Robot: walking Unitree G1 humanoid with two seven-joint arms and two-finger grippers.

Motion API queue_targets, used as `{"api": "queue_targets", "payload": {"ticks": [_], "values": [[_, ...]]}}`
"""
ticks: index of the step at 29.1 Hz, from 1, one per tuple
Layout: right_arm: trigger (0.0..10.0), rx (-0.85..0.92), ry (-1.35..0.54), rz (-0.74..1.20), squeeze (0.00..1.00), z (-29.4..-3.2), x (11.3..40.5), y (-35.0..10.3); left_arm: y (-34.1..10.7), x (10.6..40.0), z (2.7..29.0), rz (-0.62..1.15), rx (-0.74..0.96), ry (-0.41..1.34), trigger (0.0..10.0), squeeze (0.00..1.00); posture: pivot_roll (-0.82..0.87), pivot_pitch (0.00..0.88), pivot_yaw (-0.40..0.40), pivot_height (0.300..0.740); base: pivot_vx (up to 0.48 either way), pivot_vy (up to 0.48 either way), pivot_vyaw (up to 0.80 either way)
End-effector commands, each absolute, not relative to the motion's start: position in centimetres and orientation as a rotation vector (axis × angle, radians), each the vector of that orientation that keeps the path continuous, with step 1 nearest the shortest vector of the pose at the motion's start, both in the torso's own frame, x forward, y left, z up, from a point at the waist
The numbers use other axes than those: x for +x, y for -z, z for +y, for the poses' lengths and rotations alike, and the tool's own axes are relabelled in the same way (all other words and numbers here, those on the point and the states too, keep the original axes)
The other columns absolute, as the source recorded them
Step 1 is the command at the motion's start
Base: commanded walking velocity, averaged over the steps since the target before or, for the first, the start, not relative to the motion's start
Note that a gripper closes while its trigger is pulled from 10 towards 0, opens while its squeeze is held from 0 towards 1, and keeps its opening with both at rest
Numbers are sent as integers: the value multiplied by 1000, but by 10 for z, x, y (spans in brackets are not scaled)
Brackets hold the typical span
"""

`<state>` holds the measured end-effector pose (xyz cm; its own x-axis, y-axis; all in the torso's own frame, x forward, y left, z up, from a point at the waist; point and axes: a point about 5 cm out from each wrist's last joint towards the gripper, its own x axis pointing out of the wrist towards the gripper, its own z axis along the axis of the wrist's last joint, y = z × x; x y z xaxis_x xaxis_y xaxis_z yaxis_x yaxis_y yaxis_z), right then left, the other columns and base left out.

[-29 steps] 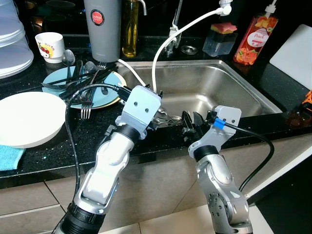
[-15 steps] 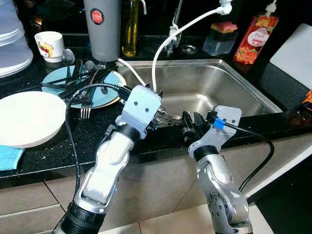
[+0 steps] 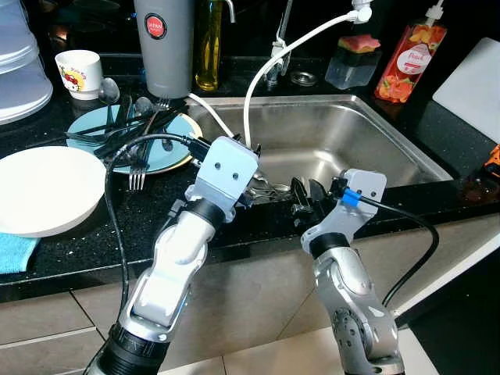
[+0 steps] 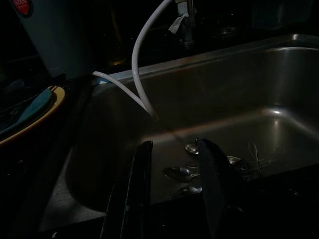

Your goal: Kitchen organization

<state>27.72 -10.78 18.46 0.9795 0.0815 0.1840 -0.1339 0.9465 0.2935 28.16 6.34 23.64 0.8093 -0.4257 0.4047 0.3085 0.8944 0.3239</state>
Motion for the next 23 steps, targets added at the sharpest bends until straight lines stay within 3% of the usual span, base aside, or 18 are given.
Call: {"api": "queue_targets", "payload": {"ticks": [1,23], "values": [[10000,347,-105,-168,0,-103,277,-185,-233,283,60,-465,222,397,10000,0,199,53,-100,740,0,0,0],[10000,343,-115,-166,0,-102,278,-185,-232,285,61,-448,197,389,10000,0,198,38,-104,740,0,0,0]]}}
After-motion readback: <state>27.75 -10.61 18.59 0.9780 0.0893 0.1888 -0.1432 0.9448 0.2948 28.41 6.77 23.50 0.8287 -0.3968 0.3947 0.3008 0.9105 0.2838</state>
